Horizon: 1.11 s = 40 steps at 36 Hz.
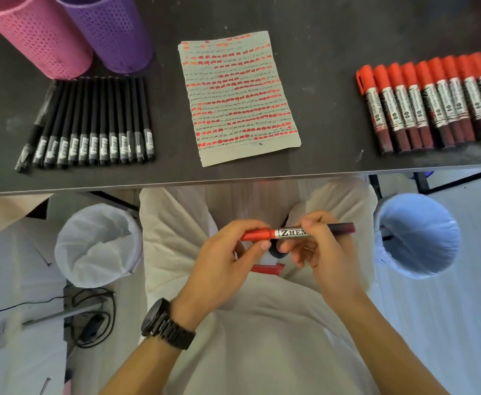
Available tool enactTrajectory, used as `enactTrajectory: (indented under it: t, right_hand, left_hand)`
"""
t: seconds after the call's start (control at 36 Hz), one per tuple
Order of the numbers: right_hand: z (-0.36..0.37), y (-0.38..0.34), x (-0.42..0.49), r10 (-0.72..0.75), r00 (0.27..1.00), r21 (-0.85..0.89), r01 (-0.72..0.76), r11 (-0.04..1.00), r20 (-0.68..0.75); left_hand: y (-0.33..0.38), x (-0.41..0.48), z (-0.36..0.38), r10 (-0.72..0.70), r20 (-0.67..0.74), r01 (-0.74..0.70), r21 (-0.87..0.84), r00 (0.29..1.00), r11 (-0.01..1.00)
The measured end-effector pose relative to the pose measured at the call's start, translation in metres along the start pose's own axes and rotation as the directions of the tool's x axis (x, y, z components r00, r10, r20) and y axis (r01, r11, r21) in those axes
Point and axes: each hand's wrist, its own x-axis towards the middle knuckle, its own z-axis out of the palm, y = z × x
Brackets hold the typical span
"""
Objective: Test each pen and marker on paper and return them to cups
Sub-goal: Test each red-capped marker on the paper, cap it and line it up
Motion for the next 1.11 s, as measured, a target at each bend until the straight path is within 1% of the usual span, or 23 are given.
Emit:
enactTrajectory:
  t: [0.06,0.14,0.19,0.25,0.39,0.47,0.5,0.56,0.61,0.67,0.69,0.75,0.81,0.89,0.92,0.97,1.03,1.11]
  right_hand:
    - [-0.001,0.002,-0.001,0.004,0.999,-0.005,-0.004,1.000,0.045]
    - [-0.008,0.002,0.001,0.053,0.997,-0.015,-0.053,0.998,0.049]
    - [-0.014,0.001,0.002,0.075,0.994,-0.067,-0.070,0.995,0.077]
    - [-0.022,-0.001,0.004,0.084,0.986,-0.137,-0.065,0.988,0.142]
    - [-0.030,-0.009,0.004,0.081,0.936,-0.331,0.040,0.943,0.344]
    - [-0.031,-0.011,0.004,0.067,0.904,-0.462,0.151,0.874,0.422]
    - [-0.030,-0.011,0.003,0.054,0.900,-0.480,0.180,0.859,0.433]
    - [-0.025,-0.009,0.003,0.023,0.903,-0.456,0.194,0.868,0.429]
    - [-0.017,-0.008,0.002,0.019,0.915,-0.360,0.139,0.923,0.403]
    - [-0.007,-0.006,0.001,0.049,0.919,-0.219,0.040,0.975,0.390]
    - [-0.003,-0.006,0.000,0.070,0.918,-0.161,-0.007,0.987,0.389]
    - [0.008,-0.005,-0.002,0.105,0.914,-0.072,-0.084,0.994,0.391]
    - [0.019,-0.003,-0.004,0.134,0.906,0.009,-0.150,0.989,0.402]
    - [0.036,-0.002,-0.010,0.155,0.891,0.092,-0.213,0.973,0.426]
    - [0.042,-0.003,-0.011,0.164,0.889,0.108,-0.230,0.967,0.427]
    - [0.050,-0.006,-0.014,0.190,0.889,0.122,-0.262,0.957,0.417]
    - [0.056,-0.010,-0.016,0.194,0.895,0.139,-0.269,0.953,0.401]
    - [0.057,-0.018,-0.018,0.162,0.927,0.126,-0.215,0.968,0.338]
  left_hand:
    - [0.001,0.000,0.000,0.014,0.003,-0.014,0.003,1.000,1.000]
    - [0.001,0.001,-0.003,0.016,-0.011,-0.016,-0.013,1.000,1.000]
    - [0.001,0.001,-0.008,0.008,-0.001,-0.008,-0.044,1.000,0.999]
    - [0.002,0.000,-0.012,-0.025,0.033,0.028,-0.097,0.999,0.995]
    - [0.004,-0.001,-0.024,-0.052,0.083,0.062,-0.116,0.995,0.991]
    - [0.008,-0.001,-0.031,-0.052,0.119,0.062,-0.084,0.992,0.995]
    - [0.010,0.000,-0.034,-0.048,0.119,0.056,-0.072,0.992,0.996]
    - [0.017,0.003,-0.041,-0.032,0.091,0.038,-0.060,0.995,0.998]
    - [0.025,0.006,-0.050,0.009,0.047,-0.005,-0.085,0.999,0.996]
    - [0.034,0.009,-0.060,0.038,-0.016,-0.041,-0.219,0.999,0.975]
    - [0.039,0.011,-0.065,0.032,-0.052,-0.048,-0.326,0.998,0.944]
    - [0.049,0.018,-0.074,-0.008,-0.120,-0.060,-0.552,0.993,0.832]
    - [0.060,0.027,-0.079,-0.072,-0.135,-0.050,-0.726,0.988,0.685]
    - [0.078,0.042,-0.079,-0.159,-0.091,-0.015,-0.905,0.983,0.426]
    - [0.081,0.046,-0.077,-0.172,-0.077,-0.013,-0.937,0.982,0.348]
    - [0.086,0.053,-0.074,-0.174,-0.056,-0.011,-0.968,0.983,0.250]
    - [0.088,0.059,-0.070,-0.167,-0.041,-0.007,-0.981,0.985,0.195]
    - [0.088,0.064,-0.065,-0.200,-0.016,0.013,-0.989,0.980,0.144]
